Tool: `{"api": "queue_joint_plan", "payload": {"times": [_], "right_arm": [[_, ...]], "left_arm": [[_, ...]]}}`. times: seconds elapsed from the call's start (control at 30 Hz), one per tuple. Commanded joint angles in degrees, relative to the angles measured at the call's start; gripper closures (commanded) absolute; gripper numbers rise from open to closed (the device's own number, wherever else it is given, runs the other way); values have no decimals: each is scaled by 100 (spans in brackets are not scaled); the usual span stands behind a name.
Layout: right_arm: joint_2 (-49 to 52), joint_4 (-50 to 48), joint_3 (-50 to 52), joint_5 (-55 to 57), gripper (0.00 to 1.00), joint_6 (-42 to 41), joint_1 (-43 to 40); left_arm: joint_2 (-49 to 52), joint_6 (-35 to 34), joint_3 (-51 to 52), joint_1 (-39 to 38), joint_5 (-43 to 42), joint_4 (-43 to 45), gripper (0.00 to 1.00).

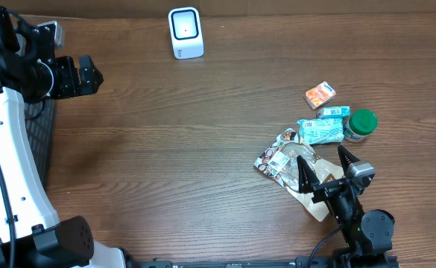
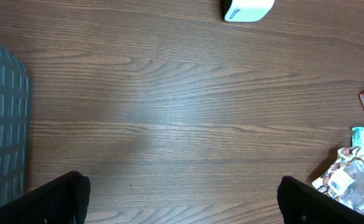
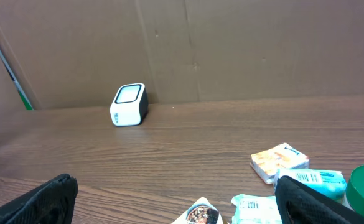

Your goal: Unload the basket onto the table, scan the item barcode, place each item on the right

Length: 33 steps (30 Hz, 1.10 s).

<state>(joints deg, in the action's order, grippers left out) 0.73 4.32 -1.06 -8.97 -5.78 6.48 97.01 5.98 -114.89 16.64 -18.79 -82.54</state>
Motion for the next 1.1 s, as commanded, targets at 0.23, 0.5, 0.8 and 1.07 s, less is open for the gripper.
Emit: {"api": "queue_joint_plan", "payload": {"times": [0.23,0.5,0.8,1.07], "right_arm": [[-57,-31,61,37,0,-24,31],[-57,-31,61,37,0,-22,31],[-57,-31,61,37,0,-22,31],[-57,-31,61,39,0,-22,31]], "left_arm": [[20,24,-24,22,-9,9,0],[20,24,-24,22,-9,9,0],[22,24,-24,22,-7,9,1],[-179,24,-22,-435,-7,9,1]]}}
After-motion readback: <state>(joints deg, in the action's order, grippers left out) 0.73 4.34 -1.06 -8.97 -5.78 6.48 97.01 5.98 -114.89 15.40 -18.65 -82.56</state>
